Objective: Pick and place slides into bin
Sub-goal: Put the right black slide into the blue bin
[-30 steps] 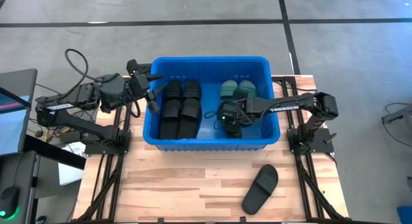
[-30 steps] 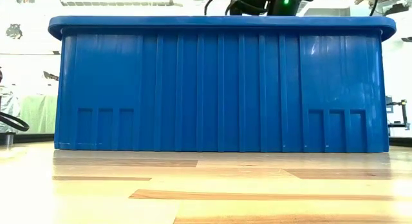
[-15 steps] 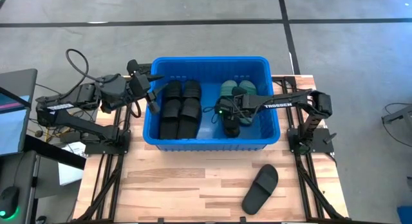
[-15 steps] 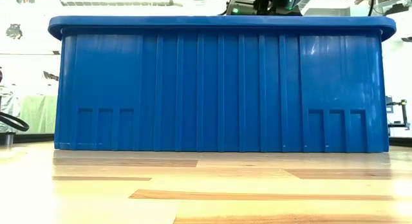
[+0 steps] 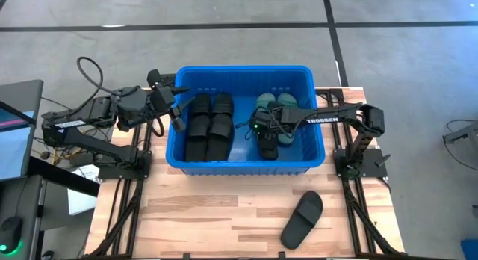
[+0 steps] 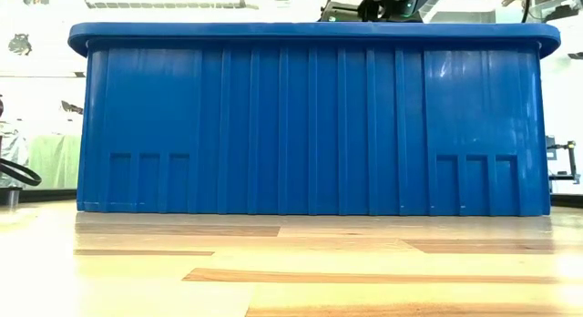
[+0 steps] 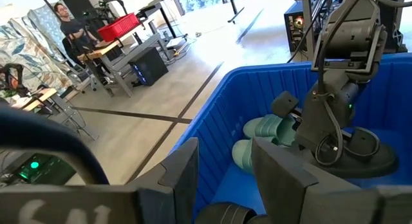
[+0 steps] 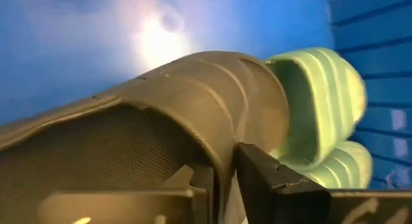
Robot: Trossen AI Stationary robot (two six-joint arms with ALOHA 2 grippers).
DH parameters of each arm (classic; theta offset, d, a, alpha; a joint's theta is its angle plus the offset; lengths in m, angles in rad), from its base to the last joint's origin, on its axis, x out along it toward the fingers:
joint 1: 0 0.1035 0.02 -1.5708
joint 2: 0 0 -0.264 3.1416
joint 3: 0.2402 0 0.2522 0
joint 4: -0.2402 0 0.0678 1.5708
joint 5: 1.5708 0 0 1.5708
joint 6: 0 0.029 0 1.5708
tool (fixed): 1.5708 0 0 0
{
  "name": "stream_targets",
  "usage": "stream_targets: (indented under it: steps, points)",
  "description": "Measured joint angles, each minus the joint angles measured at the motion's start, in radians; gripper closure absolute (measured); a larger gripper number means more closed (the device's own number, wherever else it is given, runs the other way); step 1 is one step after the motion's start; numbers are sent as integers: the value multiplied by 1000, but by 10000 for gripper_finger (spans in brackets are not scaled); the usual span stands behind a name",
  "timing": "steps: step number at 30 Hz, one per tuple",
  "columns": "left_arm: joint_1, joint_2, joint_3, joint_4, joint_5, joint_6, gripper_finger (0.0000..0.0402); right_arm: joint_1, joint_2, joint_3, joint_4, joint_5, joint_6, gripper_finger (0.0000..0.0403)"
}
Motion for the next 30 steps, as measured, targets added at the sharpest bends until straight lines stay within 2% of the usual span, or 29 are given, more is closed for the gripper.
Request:
stream_targets:
  steps: [6, 12, 20, 30]
  points:
    - [0, 0, 0, 0, -1, 0, 269, -10, 0, 0, 3, -114, -17, 348]
    - [0, 0, 0, -1, -1, 0, 269, -29, 1, 7, -2, -198, -24, 318]
    - [0, 0, 0, -1, -27, 0, 269, -79, 1, 52, -1, -224, -37, 258]
    - [0, 0, 0, -7, -27, 0, 269, -111, 1, 54, -35, -308, -76, 204]
